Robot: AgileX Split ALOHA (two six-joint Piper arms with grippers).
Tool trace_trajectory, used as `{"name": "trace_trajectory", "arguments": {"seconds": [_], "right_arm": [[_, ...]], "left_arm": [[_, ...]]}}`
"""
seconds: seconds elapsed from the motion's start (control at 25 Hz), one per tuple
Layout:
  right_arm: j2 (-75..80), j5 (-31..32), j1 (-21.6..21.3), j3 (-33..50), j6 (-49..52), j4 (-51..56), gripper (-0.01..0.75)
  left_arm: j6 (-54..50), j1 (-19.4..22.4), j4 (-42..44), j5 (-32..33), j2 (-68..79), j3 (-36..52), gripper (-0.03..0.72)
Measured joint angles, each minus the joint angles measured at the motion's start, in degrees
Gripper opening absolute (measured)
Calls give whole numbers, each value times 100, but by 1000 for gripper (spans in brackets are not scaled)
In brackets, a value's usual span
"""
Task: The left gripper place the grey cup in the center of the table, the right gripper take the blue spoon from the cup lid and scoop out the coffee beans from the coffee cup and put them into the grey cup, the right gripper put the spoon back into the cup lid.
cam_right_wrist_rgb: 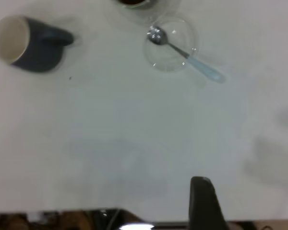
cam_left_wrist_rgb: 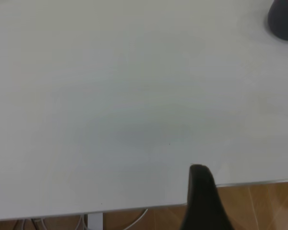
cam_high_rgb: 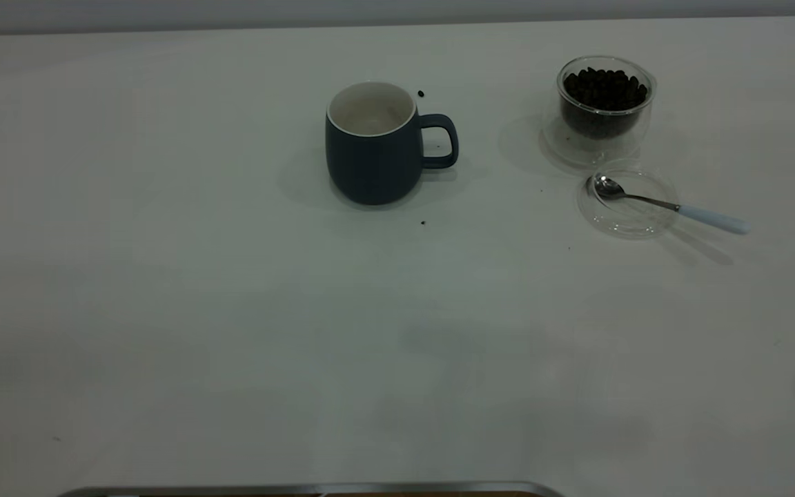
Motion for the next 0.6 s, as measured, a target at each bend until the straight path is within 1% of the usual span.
{"name": "trace_trajectory", "arguments": {"seconds": [0.12,0.2,0.44,0.52,0.6], "right_arm": [[-579,365,60,56,-72,-32,503],[-956,389,242,139,-164,-9,503],[-2078,407,1025,810,-722,34,503],[-2461,499,1158,987,-849,-4,503],[-2880,691,1195,1041,-930,-60,503]], "left_arm": [[0,0,0,0,0,0,550],[0,0,0,0,0,0,550],[0,0,0,0,0,0,550],[0,0,0,0,0,0,550],[0,0,0,0,0,0,550]]}}
